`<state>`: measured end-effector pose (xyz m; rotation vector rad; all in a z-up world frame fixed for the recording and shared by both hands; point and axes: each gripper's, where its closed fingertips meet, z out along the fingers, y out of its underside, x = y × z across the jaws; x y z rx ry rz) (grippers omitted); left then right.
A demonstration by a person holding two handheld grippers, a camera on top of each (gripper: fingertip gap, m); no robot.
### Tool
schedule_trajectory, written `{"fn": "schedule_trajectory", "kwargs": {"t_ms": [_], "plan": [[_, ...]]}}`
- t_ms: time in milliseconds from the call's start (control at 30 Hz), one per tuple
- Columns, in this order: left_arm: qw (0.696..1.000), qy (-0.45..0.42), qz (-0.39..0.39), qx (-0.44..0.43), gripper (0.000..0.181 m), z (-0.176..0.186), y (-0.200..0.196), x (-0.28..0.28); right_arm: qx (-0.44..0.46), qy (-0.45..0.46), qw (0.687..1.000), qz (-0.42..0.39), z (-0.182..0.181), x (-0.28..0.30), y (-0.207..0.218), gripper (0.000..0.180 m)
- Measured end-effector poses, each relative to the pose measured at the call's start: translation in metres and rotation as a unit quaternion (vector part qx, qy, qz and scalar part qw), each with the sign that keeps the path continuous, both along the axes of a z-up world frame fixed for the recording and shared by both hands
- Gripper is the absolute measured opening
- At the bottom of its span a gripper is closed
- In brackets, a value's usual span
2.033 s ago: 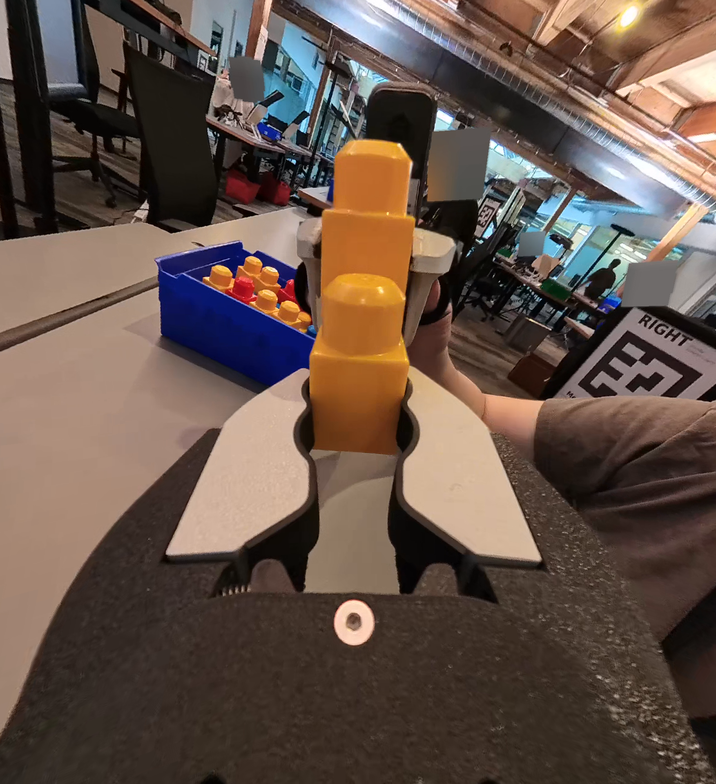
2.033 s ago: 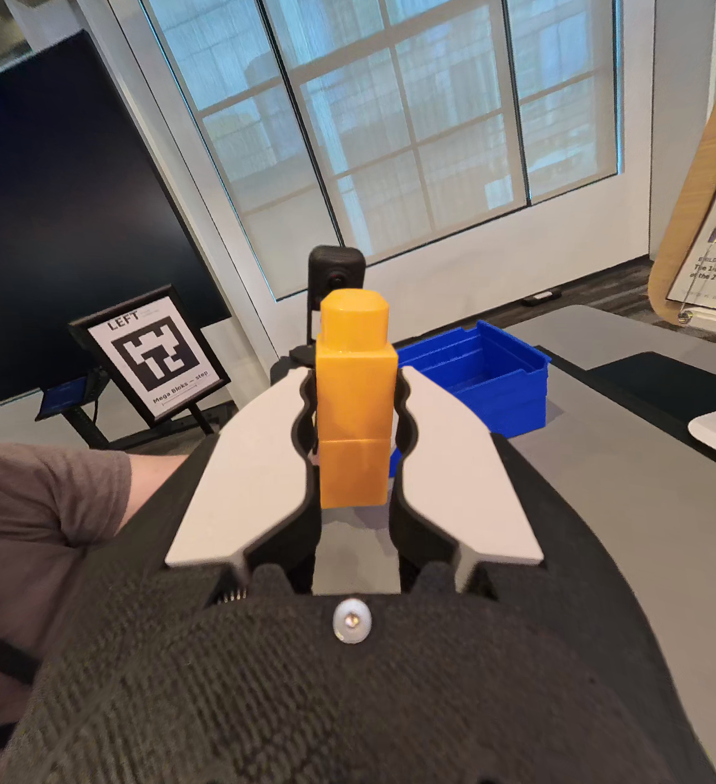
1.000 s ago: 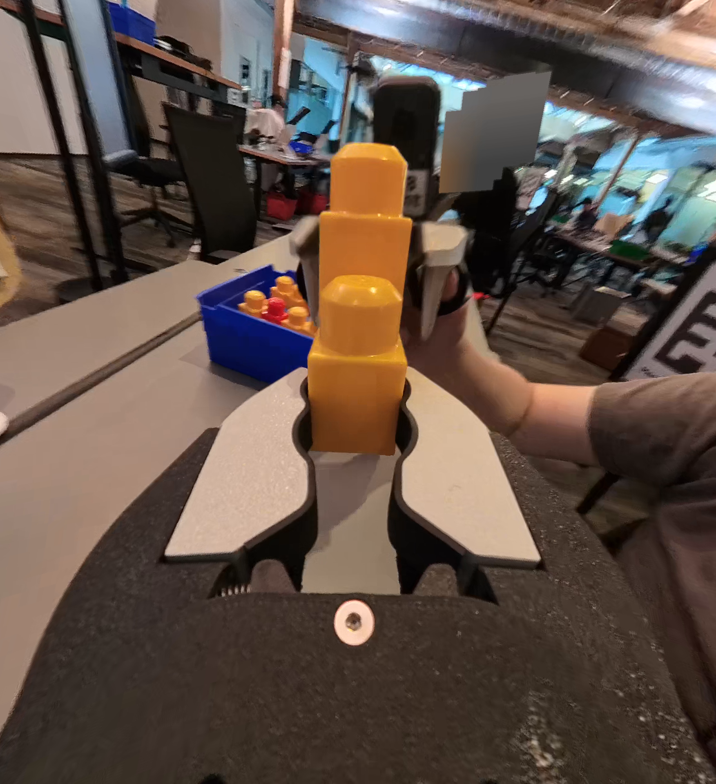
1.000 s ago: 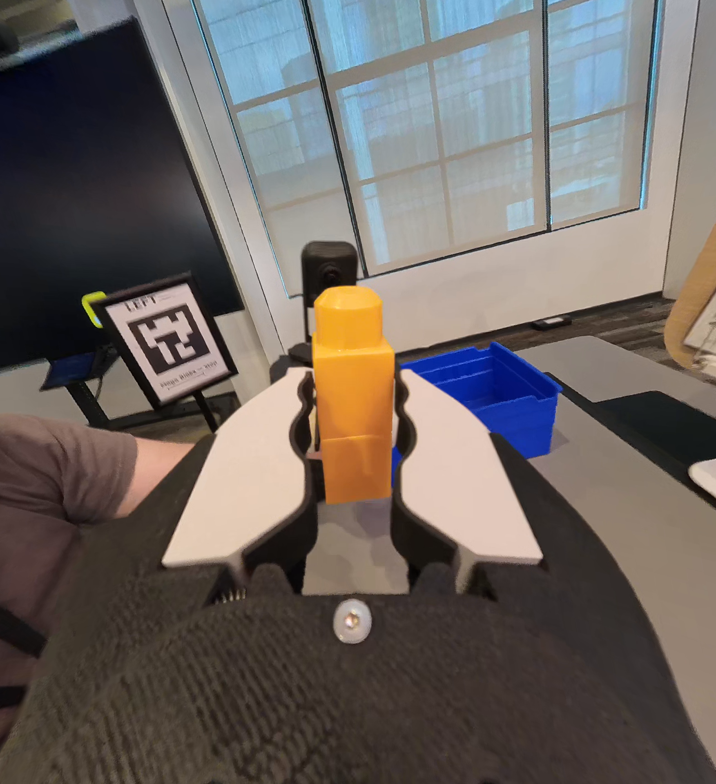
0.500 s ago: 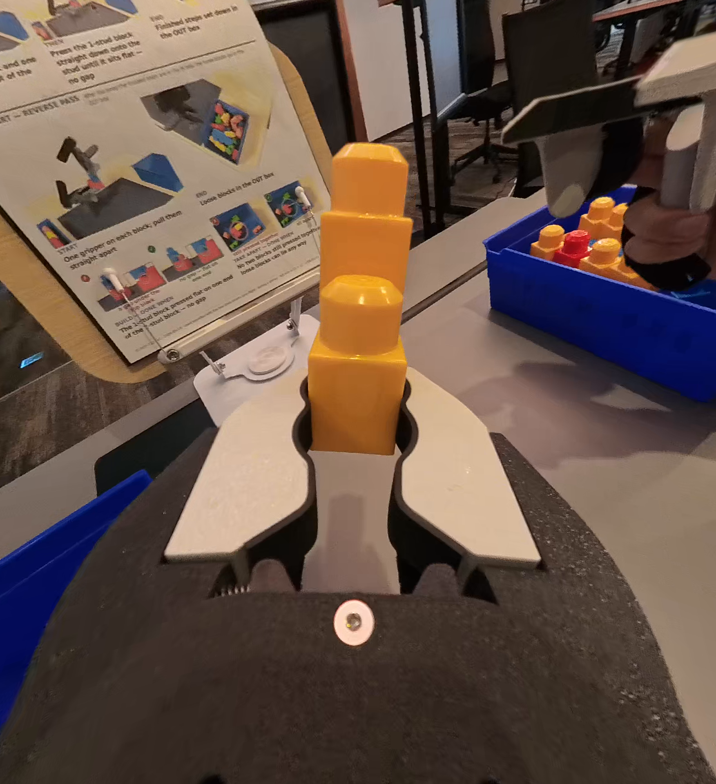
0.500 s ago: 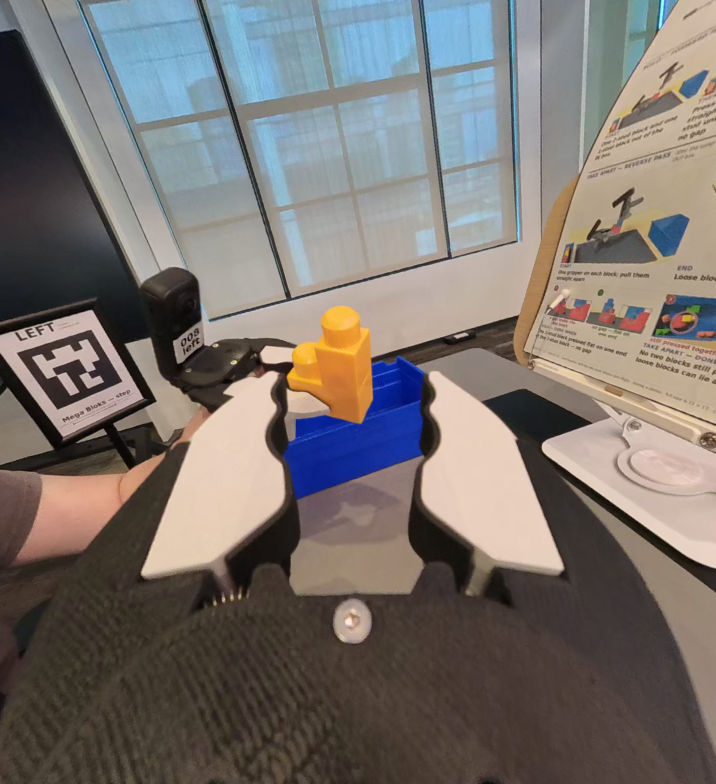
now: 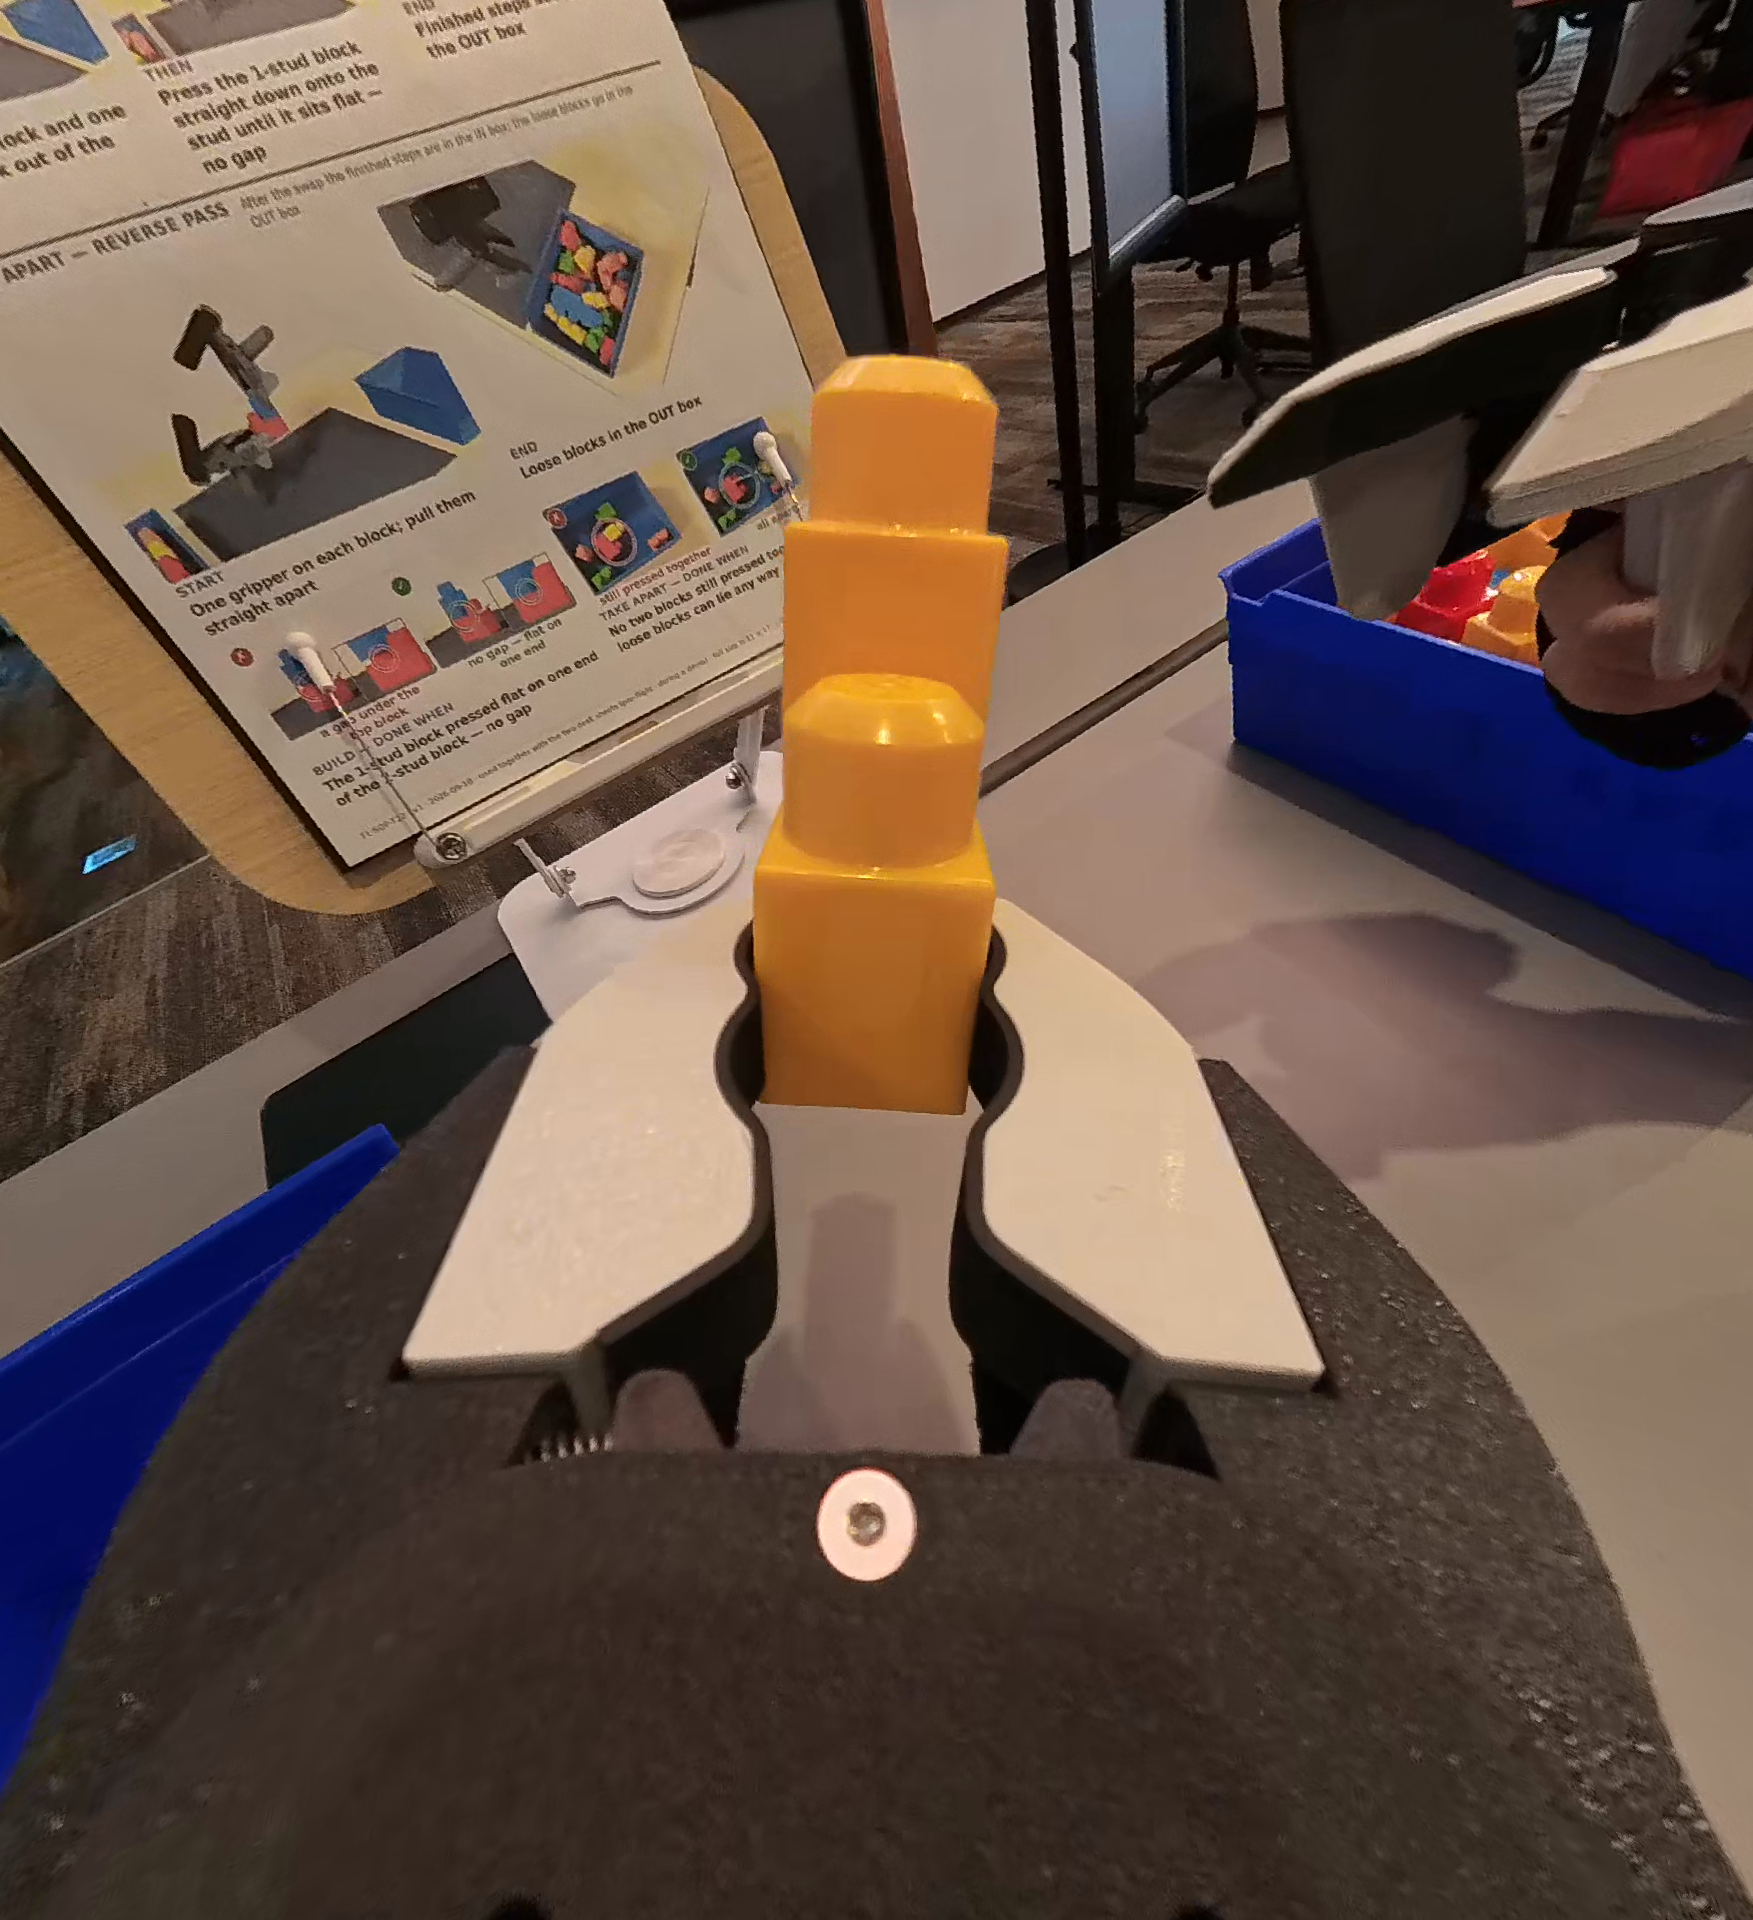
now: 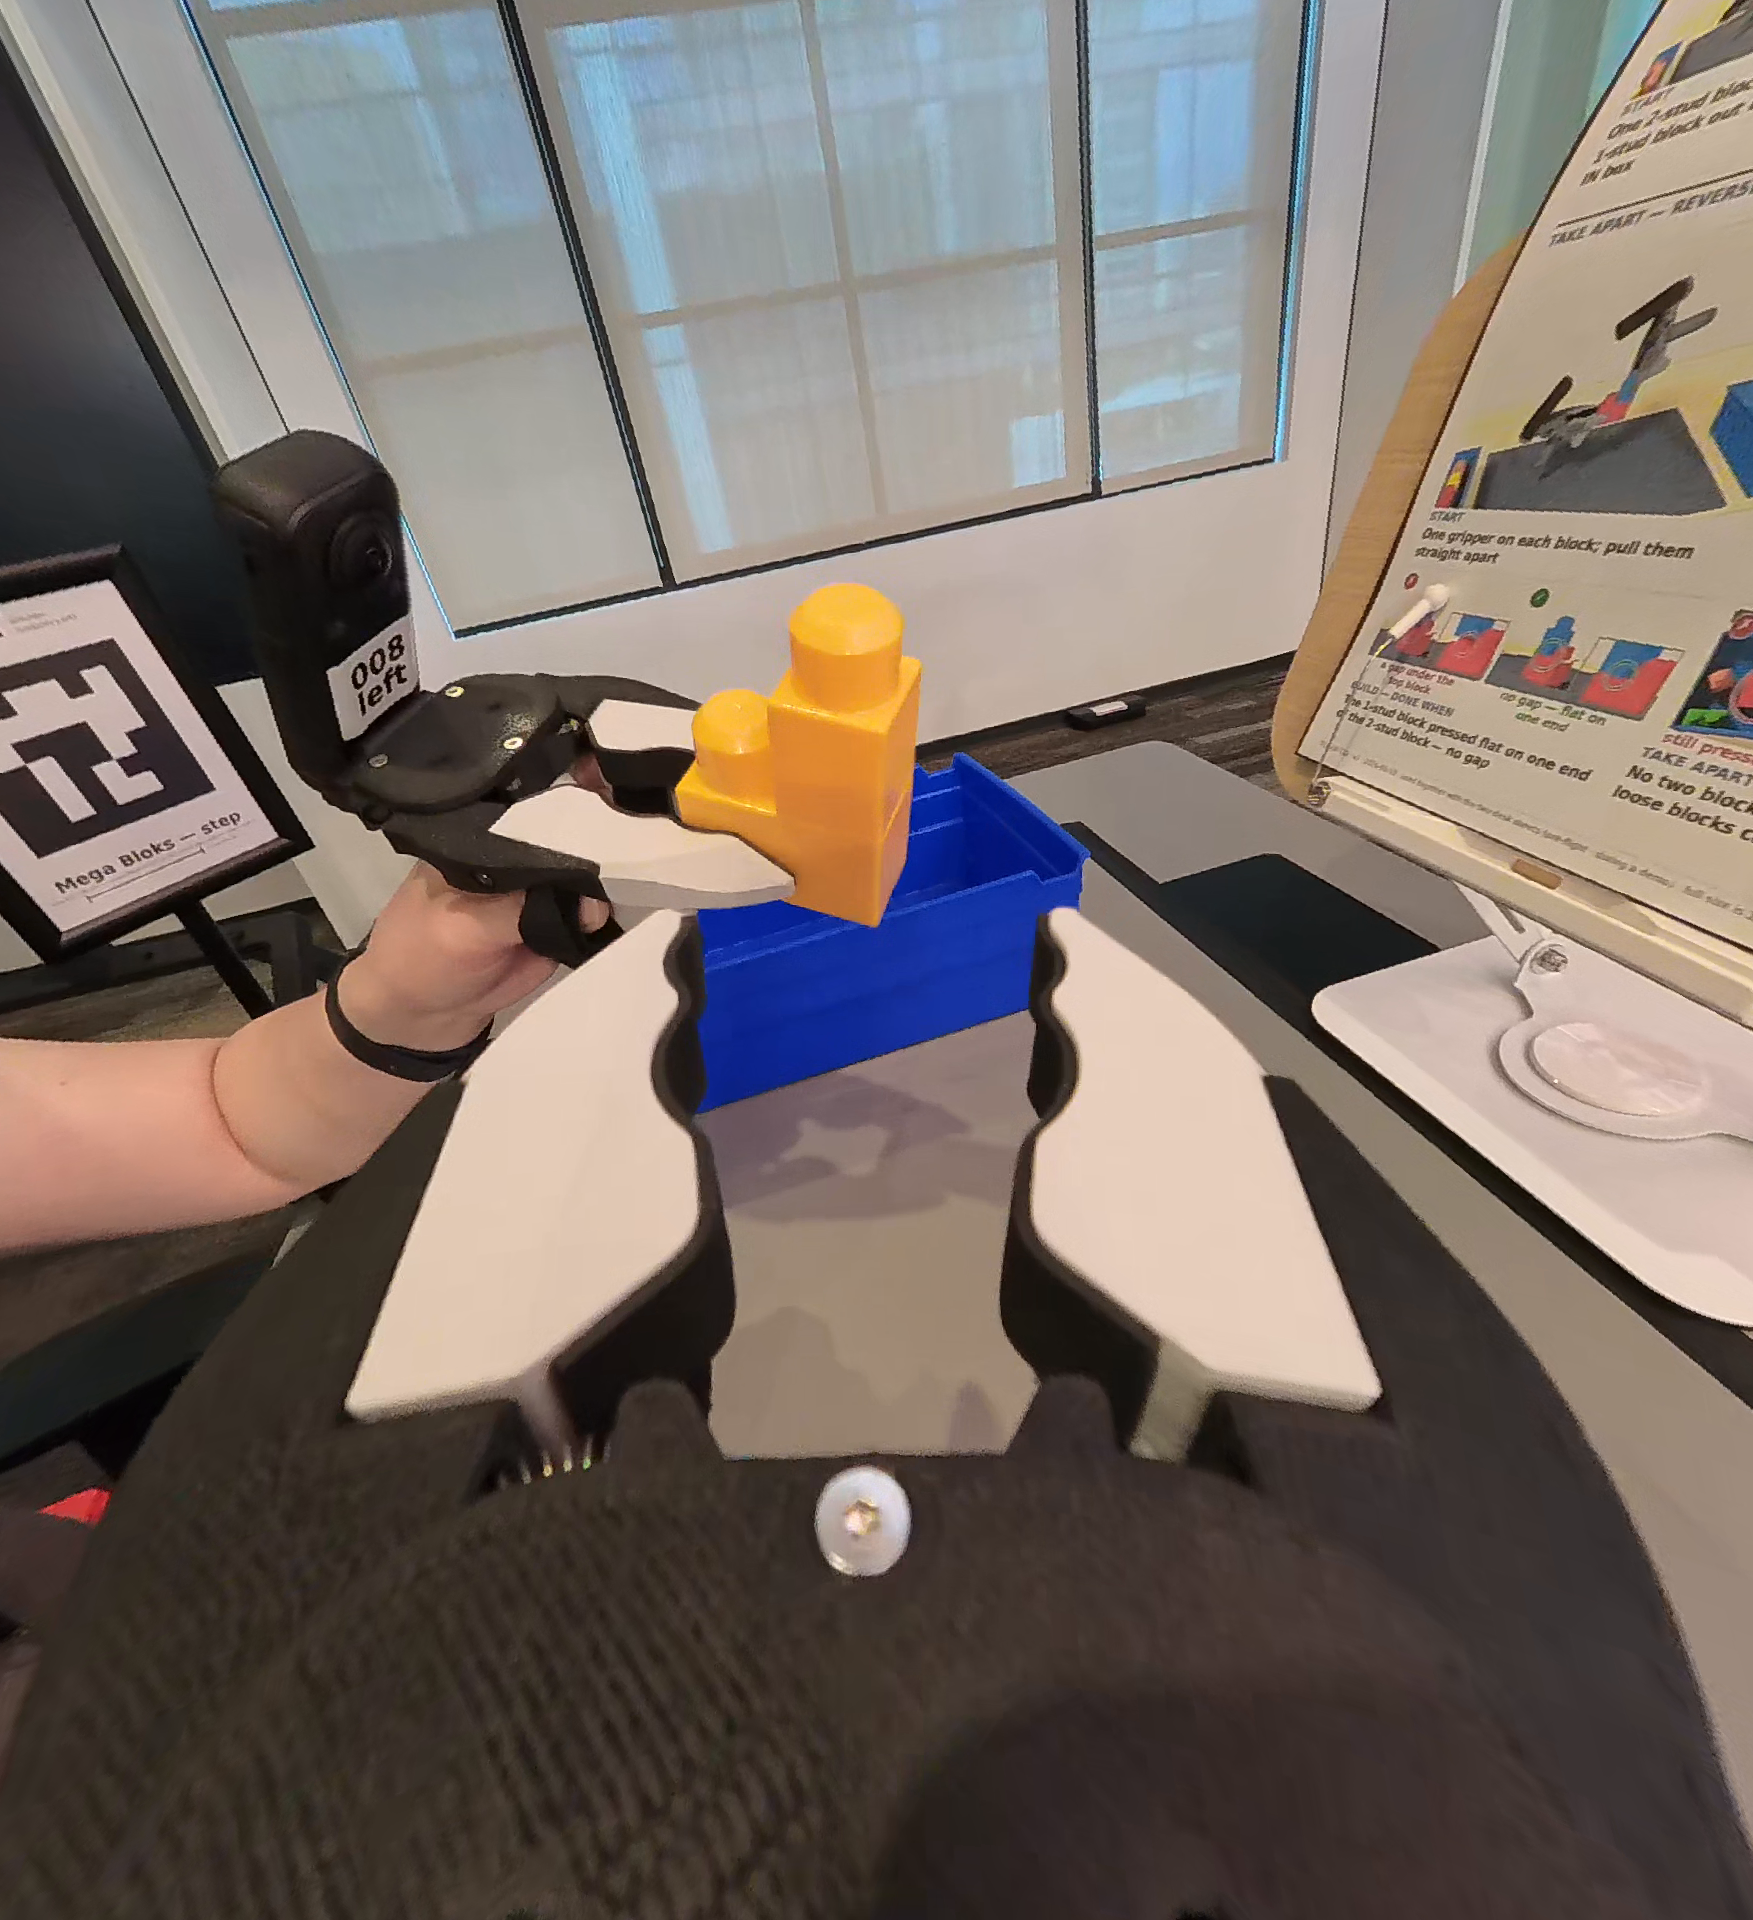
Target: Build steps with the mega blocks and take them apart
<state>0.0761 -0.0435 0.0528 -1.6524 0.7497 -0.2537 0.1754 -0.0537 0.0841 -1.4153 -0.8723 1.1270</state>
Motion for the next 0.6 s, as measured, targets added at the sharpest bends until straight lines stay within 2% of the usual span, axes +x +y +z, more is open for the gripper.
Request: {"fn": "schedule_trajectory", "kwargs": {"t_ms": [67, 133, 233, 300, 433, 600], "plan": [[0.999, -0.013, -0.029, -0.014, 0.036, 0.000, -0.004, 0.006, -0.002, -0.004, 1.000, 0.008, -0.002, -0.002, -0.001, 0.061], [0.993, -0.053, -0.094, -0.048, 0.036, 0.002, -0.016, 0.018, -0.001, -0.011, 1.000, 0.024, -0.002, -0.003, -0.006, 0.061], [0.957, -0.129, -0.241, -0.100, 0.036, 0.015, -0.048, 0.041, 0.009, -0.015, 0.998, 0.062, 0.003, -0.007, -0.020, 0.061], [0.932, -0.153, -0.305, -0.122, 0.036, 0.021, -0.064, 0.048, 0.023, -0.027, 0.996, 0.081, 0.005, -0.009, -0.031, 0.061], [0.922, -0.116, -0.342, -0.140, 0.036, 0.013, -0.074, 0.051, 0.064, -0.096, 0.987, 0.110, 0.002, -0.012, -0.052, 0.062], [0.918, -0.050, -0.363, -0.151, 0.036, -0.005, -0.084, 0.057, 0.099, -0.156, 0.978, 0.098, 0.003, -0.006, -0.064, 0.062]]}}
